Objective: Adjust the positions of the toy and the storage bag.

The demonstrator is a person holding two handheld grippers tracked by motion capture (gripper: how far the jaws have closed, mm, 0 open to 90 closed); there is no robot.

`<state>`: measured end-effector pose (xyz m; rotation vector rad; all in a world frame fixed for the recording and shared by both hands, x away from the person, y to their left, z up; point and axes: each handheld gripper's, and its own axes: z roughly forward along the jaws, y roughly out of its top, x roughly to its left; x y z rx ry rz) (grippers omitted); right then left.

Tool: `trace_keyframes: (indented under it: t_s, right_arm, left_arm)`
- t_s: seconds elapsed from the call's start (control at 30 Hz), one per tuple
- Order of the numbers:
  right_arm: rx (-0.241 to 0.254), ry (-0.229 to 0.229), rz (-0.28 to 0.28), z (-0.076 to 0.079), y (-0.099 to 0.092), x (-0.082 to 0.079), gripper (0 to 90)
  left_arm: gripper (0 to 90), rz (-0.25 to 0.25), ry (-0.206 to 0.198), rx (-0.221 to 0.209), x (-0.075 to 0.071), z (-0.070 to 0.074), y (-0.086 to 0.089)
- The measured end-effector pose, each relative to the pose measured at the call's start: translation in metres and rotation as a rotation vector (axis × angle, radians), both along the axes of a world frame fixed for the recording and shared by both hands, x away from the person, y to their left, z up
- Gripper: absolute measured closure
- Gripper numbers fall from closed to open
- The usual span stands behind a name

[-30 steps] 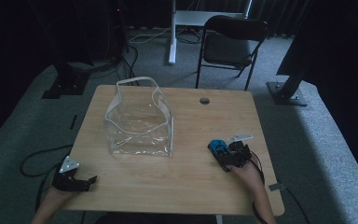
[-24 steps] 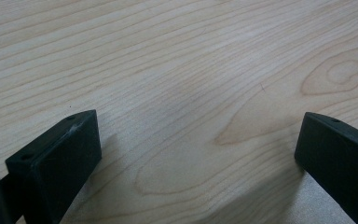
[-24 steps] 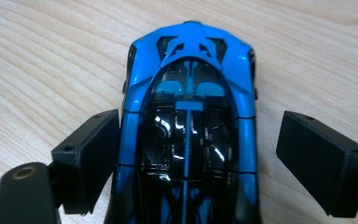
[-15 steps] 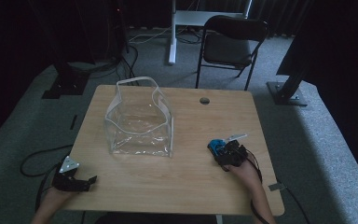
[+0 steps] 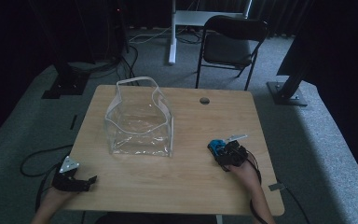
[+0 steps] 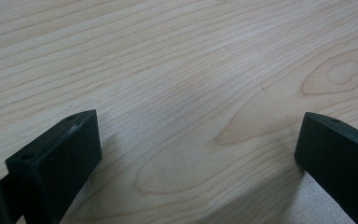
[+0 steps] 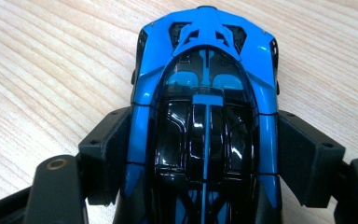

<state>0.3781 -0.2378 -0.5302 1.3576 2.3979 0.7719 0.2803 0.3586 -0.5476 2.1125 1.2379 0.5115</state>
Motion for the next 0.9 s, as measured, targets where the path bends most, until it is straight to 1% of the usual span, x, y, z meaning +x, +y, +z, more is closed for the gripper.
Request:
trace_keyframes:
  t_s: [0.07, 0.1, 0.13, 0.17, 0.27, 0.3, 0.4, 0.5, 0.63, 0.77, 0.83, 0.9]
  right_arm:
    - [-0.005, -0.007, 0.005, 0.001, 0.000, -0.001, 25.3]
    - [0.005, 0.002, 0.010, 0.002, 0.000, -0.002, 25.3]
    - [0.002, -0.018, 0.005, 0.004, 0.000, -0.004, 25.3]
    - [0.003, -0.023, -0.003, 0.007, 0.001, -0.004, 25.3]
    - [0.010, -0.026, 0.001, 0.011, 0.000, -0.005, 25.3]
    - [0.021, -0.017, 0.020, 0.016, 0.000, -0.006, 25.3]
    - [0.021, -0.015, 0.048, 0.022, 0.002, -0.010, 25.4]
    - [0.039, -0.011, 0.072, 0.027, 0.003, -0.015, 25.5]
    - [0.032, -0.034, 0.086, 0.033, 0.008, -0.025, 25.7]
    - [0.042, -0.036, 0.113, 0.037, 0.011, -0.034, 25.8]
    - [0.055, -0.029, 0.136, 0.038, 0.012, -0.040, 25.9]
    - [0.050, -0.030, 0.153, 0.039, 0.015, -0.048, 25.9]
  left_arm:
    - [0.8, 0.000, 0.000, 0.000, 0.000, 0.000, 0.000]
    - [0.8, 0.000, 0.000, 0.000, 0.000, 0.000, 0.000]
    - [0.8, 0.000, 0.000, 0.000, 0.000, 0.000, 0.000]
    - [0.8, 0.000, 0.000, 0.000, 0.000, 0.000, 0.000]
    - [0.8, 0.000, 0.000, 0.000, 0.000, 0.000, 0.000]
    - [0.8, 0.001, 0.000, 0.000, 0.000, 0.000, 0.000]
    - [0.8, 0.001, 0.000, 0.000, 0.000, 0.000, 0.000]
    - [0.8, 0.001, 0.000, 0.000, 0.000, 0.000, 0.000]
    - [0.8, 0.001, 0.000, 0.000, 0.000, 0.000, 0.000]
    - [0.9, 0.002, 0.000, -0.001, 0.000, 0.000, 0.000]
    - [0.8, 0.003, 0.000, 0.000, 0.000, 0.000, 0.000]
    - [0.9, 0.002, 0.000, -0.001, 0.000, 0.000, 0.000]
